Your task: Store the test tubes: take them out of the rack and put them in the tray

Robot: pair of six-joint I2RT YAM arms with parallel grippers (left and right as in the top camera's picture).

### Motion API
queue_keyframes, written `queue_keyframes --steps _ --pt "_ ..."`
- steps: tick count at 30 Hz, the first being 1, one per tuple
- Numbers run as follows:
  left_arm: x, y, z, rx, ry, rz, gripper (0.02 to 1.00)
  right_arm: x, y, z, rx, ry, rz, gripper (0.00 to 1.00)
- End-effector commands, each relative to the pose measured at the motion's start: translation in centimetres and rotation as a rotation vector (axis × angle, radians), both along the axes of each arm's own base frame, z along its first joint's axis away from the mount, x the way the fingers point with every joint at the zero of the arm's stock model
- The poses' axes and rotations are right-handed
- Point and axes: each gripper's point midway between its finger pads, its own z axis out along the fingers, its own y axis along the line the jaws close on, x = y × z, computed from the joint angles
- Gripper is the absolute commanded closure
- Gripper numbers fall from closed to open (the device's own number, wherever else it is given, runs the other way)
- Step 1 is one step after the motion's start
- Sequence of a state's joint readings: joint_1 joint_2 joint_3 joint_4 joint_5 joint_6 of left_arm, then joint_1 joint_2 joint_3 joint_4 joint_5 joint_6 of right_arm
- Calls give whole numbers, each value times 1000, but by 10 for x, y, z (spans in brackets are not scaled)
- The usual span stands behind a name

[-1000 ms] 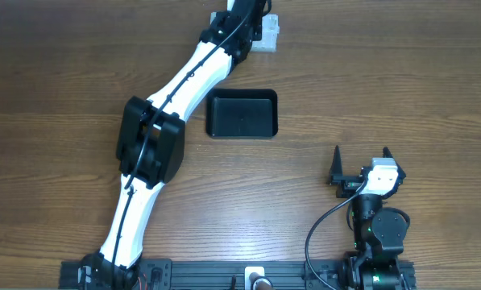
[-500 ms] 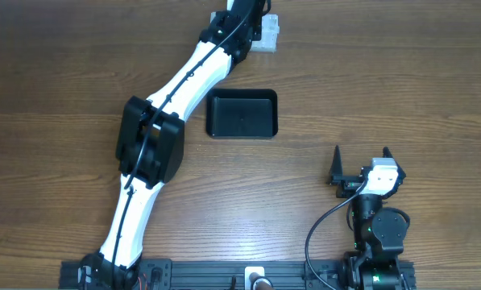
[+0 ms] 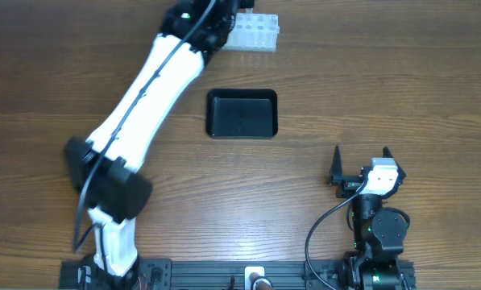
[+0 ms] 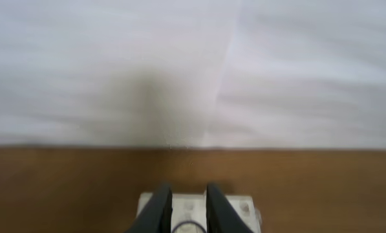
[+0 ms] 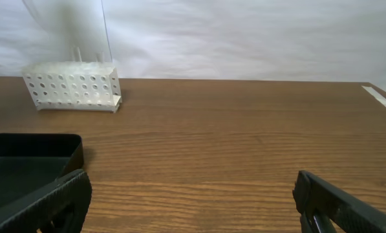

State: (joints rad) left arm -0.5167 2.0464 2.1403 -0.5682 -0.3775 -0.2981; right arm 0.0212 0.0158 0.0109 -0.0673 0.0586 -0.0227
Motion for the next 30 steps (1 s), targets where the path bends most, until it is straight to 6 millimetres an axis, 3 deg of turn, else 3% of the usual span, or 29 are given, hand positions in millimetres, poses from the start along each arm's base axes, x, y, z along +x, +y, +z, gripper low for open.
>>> queue_keyframes --steps 1,8,16,22,30 --pt "-42 3 3 -93 121 45 939 0 2 -1 8 -2 10 9" --pt "-96 6 -81 -105 475 152 947 0 2 -1 8 -2 10 9" --pt "-100 3 -166 26 637 167 941 0 2 -1 8 -2 10 7" --pt "-97 4 -207 92 703 175 941 0 2 -1 8 -2 10 9" --pt "-95 11 -232 118 745 196 941 0 2 -1 8 -2 10 9"
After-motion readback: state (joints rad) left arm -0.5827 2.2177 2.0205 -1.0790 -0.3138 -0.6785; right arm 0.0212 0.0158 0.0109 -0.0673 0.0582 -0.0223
